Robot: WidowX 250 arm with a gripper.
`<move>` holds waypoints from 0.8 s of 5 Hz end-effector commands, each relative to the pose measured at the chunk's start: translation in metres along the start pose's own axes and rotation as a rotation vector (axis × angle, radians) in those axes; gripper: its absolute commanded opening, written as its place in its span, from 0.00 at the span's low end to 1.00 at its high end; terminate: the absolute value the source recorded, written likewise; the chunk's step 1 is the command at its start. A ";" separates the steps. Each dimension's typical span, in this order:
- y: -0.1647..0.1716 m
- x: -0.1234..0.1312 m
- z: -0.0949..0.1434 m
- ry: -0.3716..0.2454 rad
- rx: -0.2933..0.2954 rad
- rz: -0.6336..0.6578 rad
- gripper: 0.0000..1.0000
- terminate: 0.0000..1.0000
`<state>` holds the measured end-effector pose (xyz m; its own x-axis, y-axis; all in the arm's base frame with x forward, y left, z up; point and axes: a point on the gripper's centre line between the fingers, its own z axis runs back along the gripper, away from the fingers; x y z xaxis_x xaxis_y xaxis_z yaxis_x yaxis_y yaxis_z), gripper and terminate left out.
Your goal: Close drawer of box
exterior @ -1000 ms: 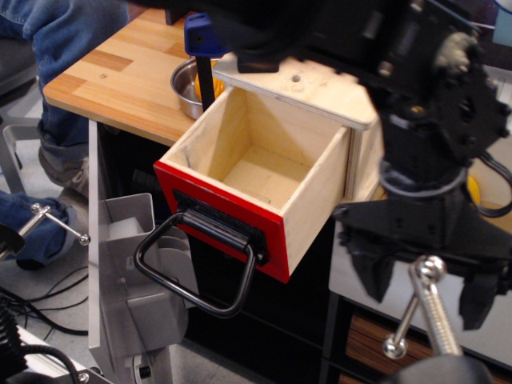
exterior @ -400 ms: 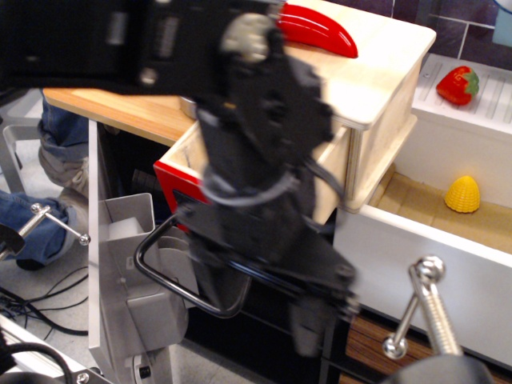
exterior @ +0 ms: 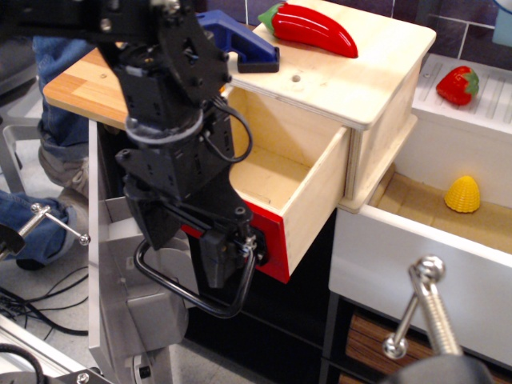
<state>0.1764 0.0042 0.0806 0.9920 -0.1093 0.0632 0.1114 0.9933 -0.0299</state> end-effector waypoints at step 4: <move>0.020 0.067 0.005 -0.162 0.016 0.043 1.00 0.00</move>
<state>0.2261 0.0189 0.0698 0.9894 -0.0243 0.1431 0.0300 0.9989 -0.0374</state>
